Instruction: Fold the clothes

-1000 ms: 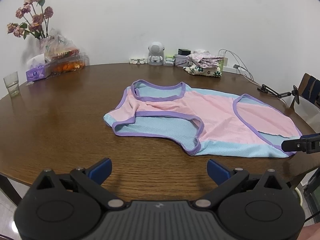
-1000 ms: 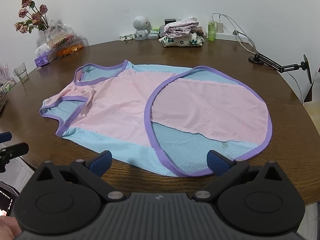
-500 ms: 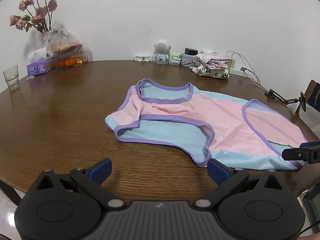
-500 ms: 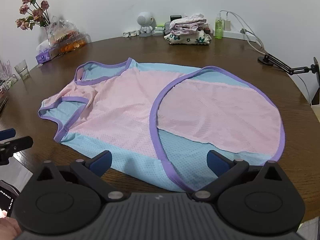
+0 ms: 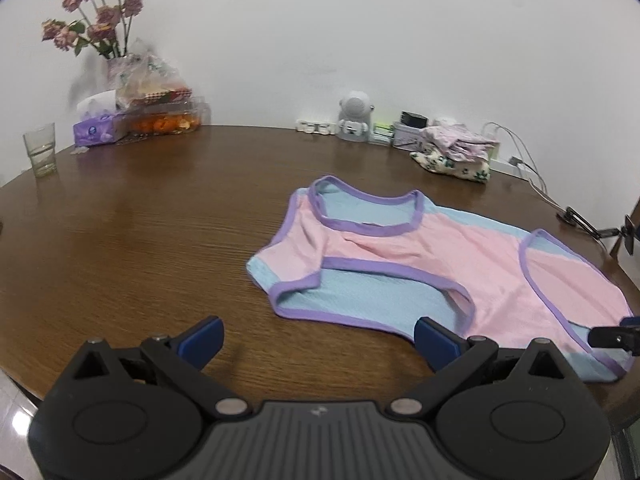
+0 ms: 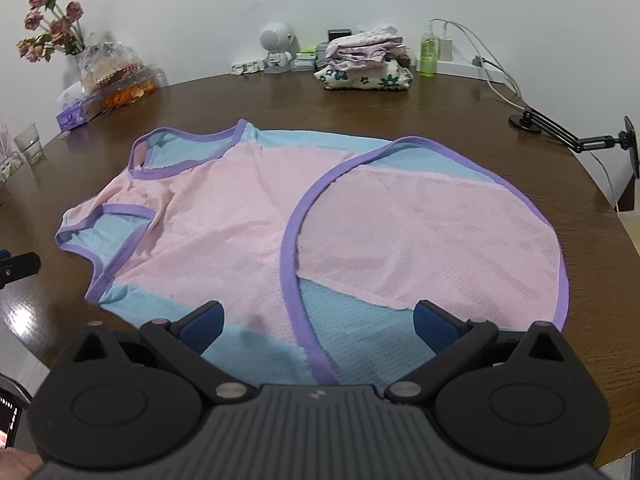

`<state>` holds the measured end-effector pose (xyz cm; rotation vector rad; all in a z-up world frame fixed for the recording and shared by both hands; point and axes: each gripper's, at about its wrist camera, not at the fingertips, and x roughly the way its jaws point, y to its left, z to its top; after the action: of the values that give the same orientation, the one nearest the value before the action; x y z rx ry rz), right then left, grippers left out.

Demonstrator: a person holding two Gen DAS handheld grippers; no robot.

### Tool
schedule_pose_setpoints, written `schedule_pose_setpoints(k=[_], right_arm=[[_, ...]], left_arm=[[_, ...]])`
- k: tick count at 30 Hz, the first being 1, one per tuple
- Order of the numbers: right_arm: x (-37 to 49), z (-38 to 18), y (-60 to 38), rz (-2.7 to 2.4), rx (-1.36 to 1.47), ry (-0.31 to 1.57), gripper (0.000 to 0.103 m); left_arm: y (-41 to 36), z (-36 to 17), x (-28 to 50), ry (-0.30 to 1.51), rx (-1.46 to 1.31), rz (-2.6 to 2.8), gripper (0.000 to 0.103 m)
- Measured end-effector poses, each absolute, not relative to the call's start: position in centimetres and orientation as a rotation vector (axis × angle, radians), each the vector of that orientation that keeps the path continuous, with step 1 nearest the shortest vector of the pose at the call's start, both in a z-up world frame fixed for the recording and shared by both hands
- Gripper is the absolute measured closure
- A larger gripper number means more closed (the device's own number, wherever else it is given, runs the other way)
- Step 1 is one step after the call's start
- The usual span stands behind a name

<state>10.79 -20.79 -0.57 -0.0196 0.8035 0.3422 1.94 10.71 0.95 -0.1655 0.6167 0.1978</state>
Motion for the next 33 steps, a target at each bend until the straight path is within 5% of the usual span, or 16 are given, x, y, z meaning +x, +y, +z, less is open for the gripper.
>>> schedule_pose_setpoints(k=[21, 33], right_arm=[[12.5, 1.9, -21.0, 0.396, -0.046, 0.736, 0.001], [7.0, 1.8, -18.7, 0.596, -0.547, 0.573, 0.001]], left_arm=[[13.9, 0.0, 4.6, 0.658, -0.177, 0.193, 0.009], [13.0, 0.2, 6.4, 0.728, 0.185, 0.019, 0.017]])
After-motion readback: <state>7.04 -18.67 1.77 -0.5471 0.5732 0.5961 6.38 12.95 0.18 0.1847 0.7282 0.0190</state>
